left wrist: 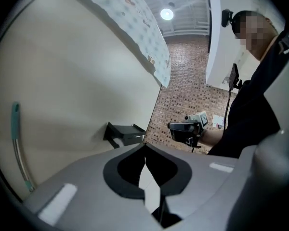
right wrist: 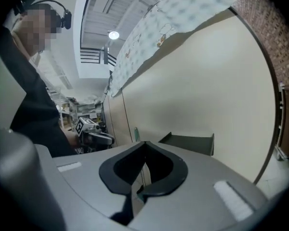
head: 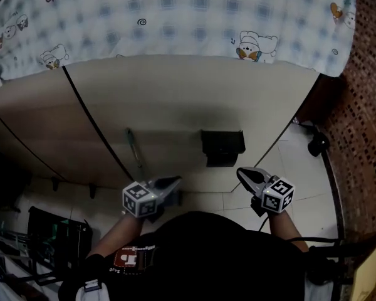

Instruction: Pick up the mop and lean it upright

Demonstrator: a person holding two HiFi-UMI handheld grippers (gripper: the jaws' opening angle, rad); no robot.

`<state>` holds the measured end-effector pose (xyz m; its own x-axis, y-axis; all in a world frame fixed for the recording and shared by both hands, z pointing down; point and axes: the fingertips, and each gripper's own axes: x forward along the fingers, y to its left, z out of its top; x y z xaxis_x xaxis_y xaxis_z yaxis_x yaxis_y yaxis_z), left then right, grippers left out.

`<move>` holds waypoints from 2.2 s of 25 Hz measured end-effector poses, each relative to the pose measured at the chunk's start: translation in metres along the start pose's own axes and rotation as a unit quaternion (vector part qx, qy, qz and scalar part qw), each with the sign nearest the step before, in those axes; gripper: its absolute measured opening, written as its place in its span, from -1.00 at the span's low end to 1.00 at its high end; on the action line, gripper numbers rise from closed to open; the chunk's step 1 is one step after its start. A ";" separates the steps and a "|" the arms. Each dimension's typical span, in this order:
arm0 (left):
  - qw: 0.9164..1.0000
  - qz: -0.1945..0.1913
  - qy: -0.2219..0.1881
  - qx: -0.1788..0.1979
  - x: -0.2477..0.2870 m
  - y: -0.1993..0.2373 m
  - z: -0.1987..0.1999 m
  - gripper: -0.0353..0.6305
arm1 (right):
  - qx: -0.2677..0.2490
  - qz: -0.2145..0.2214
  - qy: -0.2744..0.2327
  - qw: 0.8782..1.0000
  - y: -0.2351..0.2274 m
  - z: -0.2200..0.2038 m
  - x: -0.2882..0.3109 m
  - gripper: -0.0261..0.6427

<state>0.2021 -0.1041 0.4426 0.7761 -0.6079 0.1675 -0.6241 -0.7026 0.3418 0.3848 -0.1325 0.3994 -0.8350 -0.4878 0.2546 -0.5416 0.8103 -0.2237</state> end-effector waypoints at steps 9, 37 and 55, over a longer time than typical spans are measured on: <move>0.999 -0.003 -0.031 -0.012 -0.004 0.007 0.015 -0.88 | -0.006 -0.007 -0.005 1.000 0.005 0.008 0.006 -0.88; 0.999 -0.012 -0.033 -0.022 -0.128 0.108 0.016 -0.89 | 0.001 -0.008 -0.003 1.000 0.083 -0.009 0.144 -0.88; 1.000 0.000 -0.014 -0.022 -0.260 0.217 0.015 -0.89 | -0.017 0.002 0.001 1.000 0.189 0.035 0.278 -0.88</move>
<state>-0.1362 -0.1041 0.4598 0.7732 -0.6183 0.1409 -0.6184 -0.6861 0.3832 0.0465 -0.1263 0.3953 -0.8366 -0.4842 0.2563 -0.5351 0.8225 -0.1926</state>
